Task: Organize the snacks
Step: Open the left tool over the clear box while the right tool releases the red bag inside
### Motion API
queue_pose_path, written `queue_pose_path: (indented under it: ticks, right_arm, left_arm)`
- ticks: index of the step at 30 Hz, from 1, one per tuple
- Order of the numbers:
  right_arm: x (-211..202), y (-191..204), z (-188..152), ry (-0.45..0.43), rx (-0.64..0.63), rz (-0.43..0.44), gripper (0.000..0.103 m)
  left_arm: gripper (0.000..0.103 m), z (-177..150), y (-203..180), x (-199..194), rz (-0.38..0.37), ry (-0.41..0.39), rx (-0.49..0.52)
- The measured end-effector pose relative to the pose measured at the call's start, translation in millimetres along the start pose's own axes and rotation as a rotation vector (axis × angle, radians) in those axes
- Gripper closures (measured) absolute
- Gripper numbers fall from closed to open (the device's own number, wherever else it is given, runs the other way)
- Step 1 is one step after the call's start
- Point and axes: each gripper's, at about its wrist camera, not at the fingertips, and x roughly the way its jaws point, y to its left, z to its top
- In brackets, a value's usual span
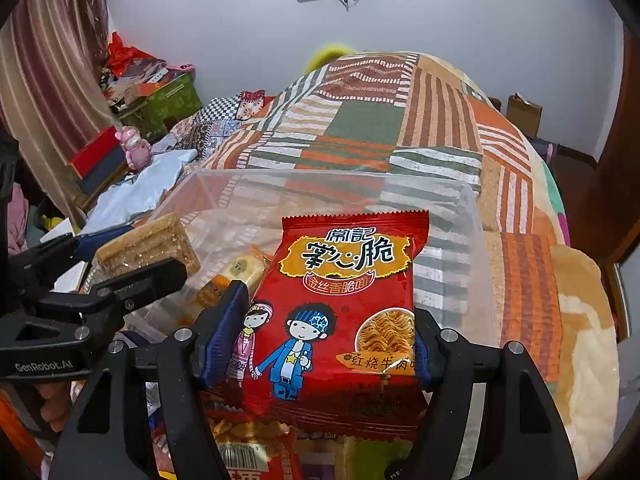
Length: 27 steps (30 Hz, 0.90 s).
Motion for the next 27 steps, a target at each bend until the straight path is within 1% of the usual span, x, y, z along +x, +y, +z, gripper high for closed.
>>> queue_pose_path:
  ticks: [4, 9, 13, 15, 17, 19, 23, 27]
  right_arm:
    - [-5, -3, 1, 0.003, 0.006, 0.015, 0.032]
    - [-18, 1, -1, -0.015, -0.014, 0.016, 0.032]
    - [-33, 6, -6, -0.045, -0.054, -0.022, 0.032]
    - [-41, 9, -9, -0.06, -0.075, -0.045, 0.031]
    - [-50, 10, -12, -0.077, -0.088, -0.059, 0.024]
    - [-60, 11, -16, -0.101, -0.093, -0.068, 0.021]
    - [-76, 11, -25, -0.126, -0.106, -0.092, 0.021]
    - [-85, 7, -35, -0.133, -0.098, -0.102, 0.02]
  left_arm:
    - [0.02, 1, 1, -5, -0.002, -0.014, -0.013]
    - [0.019, 0, -2, -18, -0.004, -0.031, -0.007]
    - [0.018, -3, -3, -35, 0.007, -0.062, 0.001]
    - [0.014, -5, -1, -44, 0.016, -0.078, 0.001]
    - [0.013, -8, 1, -53, 0.02, -0.089, -0.001]
    - [0.013, -13, 4, -60, 0.024, -0.094, -0.003]
    - [0.013, -24, 11, -74, 0.041, -0.092, -0.006]
    - [0.013, -37, 20, -81, 0.063, -0.086, -0.017]
